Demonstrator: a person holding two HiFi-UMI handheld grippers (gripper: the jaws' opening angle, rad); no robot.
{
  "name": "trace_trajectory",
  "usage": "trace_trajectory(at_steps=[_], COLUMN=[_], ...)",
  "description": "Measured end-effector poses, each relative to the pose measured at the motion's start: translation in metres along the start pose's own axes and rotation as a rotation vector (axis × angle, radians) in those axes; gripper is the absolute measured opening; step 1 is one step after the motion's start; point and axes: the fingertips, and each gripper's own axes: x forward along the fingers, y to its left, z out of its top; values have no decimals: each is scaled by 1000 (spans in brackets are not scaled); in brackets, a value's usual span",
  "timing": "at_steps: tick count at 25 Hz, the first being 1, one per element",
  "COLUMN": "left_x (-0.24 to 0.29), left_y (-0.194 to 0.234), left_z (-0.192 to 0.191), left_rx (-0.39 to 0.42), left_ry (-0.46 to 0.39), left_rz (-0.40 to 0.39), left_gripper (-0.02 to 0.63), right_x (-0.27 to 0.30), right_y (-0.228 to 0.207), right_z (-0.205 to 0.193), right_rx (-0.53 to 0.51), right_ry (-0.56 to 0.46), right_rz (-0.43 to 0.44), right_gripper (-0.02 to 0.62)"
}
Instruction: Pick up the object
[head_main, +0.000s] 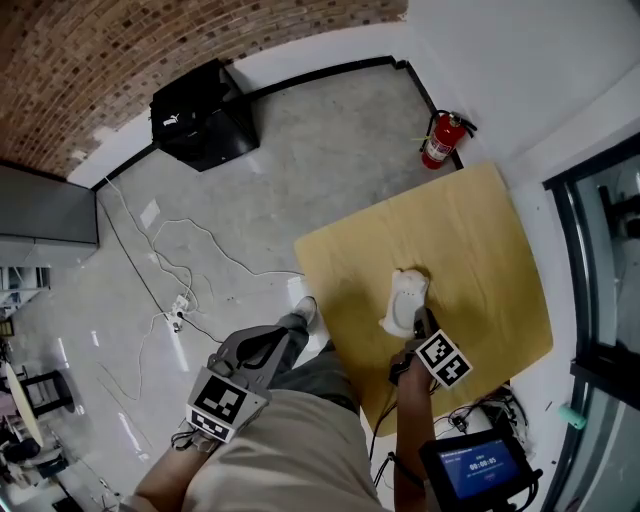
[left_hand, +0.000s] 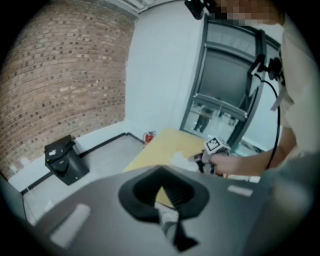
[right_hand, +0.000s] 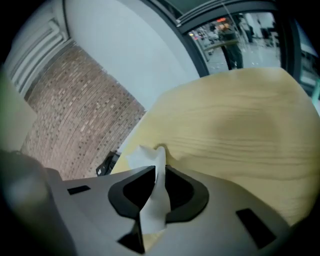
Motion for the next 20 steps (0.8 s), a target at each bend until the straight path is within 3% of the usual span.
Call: trace_trajectory(at_steps=[6,10,13,17,18,20], left_x=[-3,-5,-5,-6,-6,-5], left_y=[-4,0,1,5,5,7], left_z=[-10,-12,-14,-18,-18,-19], left_rx=[-8,-22,-34,-42,-44,-48], left_ry=[6,-1,-4,-4,-4,-3], left_rz=[16,23,24,19,17,16], left_gripper=[2,2,2,2,2,2], right_x=[11,19,25,30,31,36], right_y=[22,30,34,35,32,24], right_z=[-19,-28,-32,-36,-36,-37], right_rx=[-515,-770,-803,-721,-697,-614], right_ry=[188,323,441,574,595,634], right_rz=[-20,-53,-13,49,50,72], right_gripper=[61,63,63,65,86,233])
